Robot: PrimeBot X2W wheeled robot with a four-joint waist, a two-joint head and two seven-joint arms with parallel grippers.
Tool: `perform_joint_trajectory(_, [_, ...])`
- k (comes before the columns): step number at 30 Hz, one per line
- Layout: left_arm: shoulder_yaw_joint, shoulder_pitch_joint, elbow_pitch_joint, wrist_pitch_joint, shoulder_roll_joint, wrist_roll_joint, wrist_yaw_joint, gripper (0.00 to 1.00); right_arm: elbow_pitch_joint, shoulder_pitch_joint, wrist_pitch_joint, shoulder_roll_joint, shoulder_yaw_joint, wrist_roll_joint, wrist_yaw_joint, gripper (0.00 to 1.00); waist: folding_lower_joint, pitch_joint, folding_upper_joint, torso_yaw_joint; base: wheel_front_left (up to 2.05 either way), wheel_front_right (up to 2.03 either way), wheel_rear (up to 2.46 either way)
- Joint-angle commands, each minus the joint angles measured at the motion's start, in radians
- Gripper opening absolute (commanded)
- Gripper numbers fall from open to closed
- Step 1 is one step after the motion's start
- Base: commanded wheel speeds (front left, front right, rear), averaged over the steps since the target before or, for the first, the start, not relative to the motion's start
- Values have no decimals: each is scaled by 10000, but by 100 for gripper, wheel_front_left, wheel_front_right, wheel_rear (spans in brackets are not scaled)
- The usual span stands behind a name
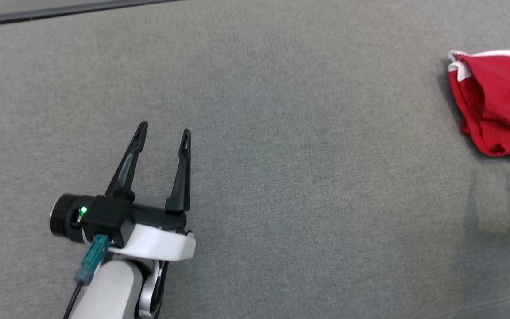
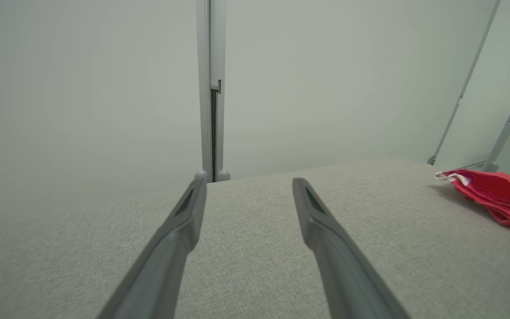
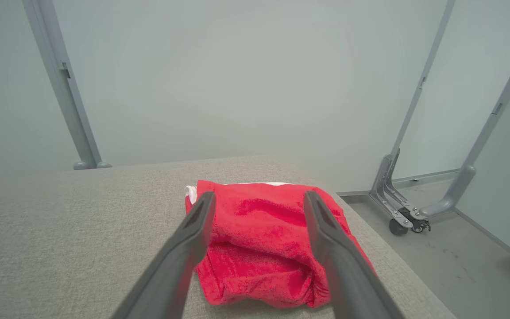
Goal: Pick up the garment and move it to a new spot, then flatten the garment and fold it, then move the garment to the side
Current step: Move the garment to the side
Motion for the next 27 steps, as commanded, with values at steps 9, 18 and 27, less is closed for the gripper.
perform_joint_trajectory(9, [614,1418,243,-199,6,-535,406,100,-2630,1579,996,917,483,-521,-22,100,0,-1685,-1,905,0,0,0])
perform_joint_trajectory(18, [1080,2377,480,-255,304,-766,378,100,-4074,3006,2111,1560,887,-715,-22,100,0,-2795,-1,1442,0,0,0])
perform_joint_trajectory(27, [970,3254,572,-157,567,-842,284,100,-4518,4056,2660,1857,863,-823,-21,100,0,-3717,-1,1349,0,0,0])
